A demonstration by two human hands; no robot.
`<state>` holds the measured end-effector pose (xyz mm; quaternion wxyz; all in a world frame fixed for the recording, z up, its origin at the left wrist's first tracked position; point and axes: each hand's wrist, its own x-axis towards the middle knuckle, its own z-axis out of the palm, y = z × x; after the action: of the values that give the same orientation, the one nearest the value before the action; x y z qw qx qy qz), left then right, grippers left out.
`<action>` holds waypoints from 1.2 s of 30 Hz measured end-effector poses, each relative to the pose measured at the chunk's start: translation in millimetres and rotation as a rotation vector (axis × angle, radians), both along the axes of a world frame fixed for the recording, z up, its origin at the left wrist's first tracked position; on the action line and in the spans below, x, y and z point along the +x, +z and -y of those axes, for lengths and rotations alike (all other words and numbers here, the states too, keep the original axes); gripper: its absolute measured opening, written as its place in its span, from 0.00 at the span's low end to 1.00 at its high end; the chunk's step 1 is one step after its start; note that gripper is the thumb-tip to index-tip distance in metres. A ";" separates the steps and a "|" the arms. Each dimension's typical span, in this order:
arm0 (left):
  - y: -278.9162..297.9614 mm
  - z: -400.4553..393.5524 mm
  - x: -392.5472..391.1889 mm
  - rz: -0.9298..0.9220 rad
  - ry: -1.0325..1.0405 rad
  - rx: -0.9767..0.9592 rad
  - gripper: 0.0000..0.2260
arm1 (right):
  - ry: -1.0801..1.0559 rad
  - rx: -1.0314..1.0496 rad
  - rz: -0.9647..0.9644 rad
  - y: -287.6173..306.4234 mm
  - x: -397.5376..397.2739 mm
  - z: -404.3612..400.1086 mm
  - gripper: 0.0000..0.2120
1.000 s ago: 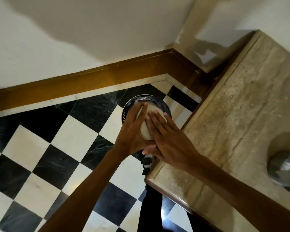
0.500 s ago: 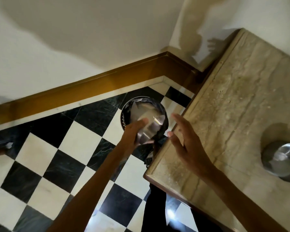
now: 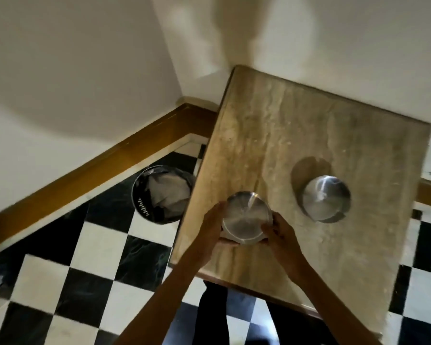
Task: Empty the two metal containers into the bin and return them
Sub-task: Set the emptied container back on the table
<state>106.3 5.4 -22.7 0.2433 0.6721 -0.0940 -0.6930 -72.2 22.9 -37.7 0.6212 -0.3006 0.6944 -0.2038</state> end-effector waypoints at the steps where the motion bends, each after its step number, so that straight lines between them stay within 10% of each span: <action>1: -6.1 -0.7 -12.9 0.061 -0.016 -0.027 0.10 | -0.011 0.020 -0.012 -3.8 -10.9 -0.7 0.16; 15: -30.4 95.1 -86.0 0.388 -0.143 -0.412 0.13 | -0.230 0.107 0.026 -11.5 -46.5 81.8 0.15; 29: -19.5 171.7 -125.2 0.438 0.093 -0.296 0.10 | -0.537 0.006 0.306 29.1 -82.7 158.4 0.07; 36: -11.8 92.1 -161.1 0.495 -0.003 -0.294 0.10 | -0.125 -0.264 -0.682 11.8 -157.0 85.9 0.15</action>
<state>-54.9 -86.8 -34.5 0.3069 0.7781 -0.2510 -0.4872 -229.2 -63.0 -25.9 0.2963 -0.3859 0.8462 -0.2171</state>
